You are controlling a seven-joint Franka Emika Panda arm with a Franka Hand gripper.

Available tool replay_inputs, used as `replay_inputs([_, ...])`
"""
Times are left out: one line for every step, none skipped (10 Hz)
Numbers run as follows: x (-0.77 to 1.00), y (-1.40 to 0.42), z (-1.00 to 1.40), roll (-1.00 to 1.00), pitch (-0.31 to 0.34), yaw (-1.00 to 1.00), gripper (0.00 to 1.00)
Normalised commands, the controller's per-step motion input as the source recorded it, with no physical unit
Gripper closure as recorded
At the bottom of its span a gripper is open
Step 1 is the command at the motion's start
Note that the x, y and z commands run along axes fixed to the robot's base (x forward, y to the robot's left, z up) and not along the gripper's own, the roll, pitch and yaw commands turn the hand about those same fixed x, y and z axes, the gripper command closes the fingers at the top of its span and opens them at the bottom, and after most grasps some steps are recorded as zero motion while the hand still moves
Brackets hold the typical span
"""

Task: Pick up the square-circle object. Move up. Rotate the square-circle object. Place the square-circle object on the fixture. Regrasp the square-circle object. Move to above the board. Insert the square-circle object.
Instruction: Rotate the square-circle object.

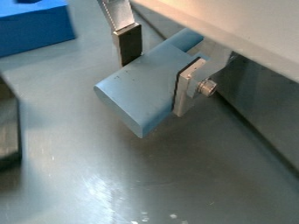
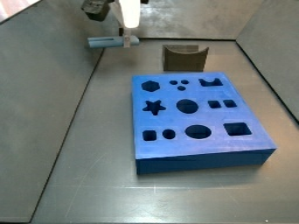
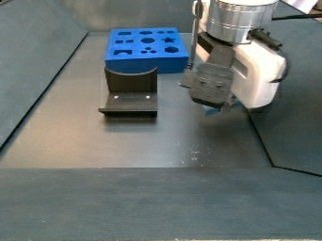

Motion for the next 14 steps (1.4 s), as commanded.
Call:
replay_inputs([0.02,0.02,0.0,-0.01,0.002,-1.0,1.0])
replay_inputs([0.02,0.02,0.0,-0.01,0.002,-1.0,1.0])
replay_inputs([0.02,0.02,0.0,-0.01,0.002,-1.0,1.0])
replay_inputs([0.02,0.02,0.0,-0.01,0.003,-1.0,1.0])
replay_inputs([0.02,0.02,0.0,-0.01,0.003,-1.0,1.0])
replay_inputs([0.02,0.02,0.0,-0.01,0.003,-1.0,1.0])
replay_inputs([0.02,0.02,0.0,-0.01,0.003,-1.0,1.0])
replay_inputs([0.02,0.02,0.0,-0.01,0.003,-1.0,1.0])
replay_inputs([0.02,0.02,0.0,-0.01,0.003,-1.0,1.0])
replay_inputs([0.02,0.02,0.0,-0.01,0.003,-1.0,1.0])
replay_inputs([0.02,0.02,0.0,-0.01,0.003,-1.0,1.0])
replay_inputs([0.02,0.02,0.0,-0.01,0.004,-1.0,1.0])
replay_inputs([0.02,0.02,0.0,-0.01,0.004,-1.0,1.0])
replay_inputs([0.02,0.02,0.0,-0.01,0.004,-1.0,1.0])
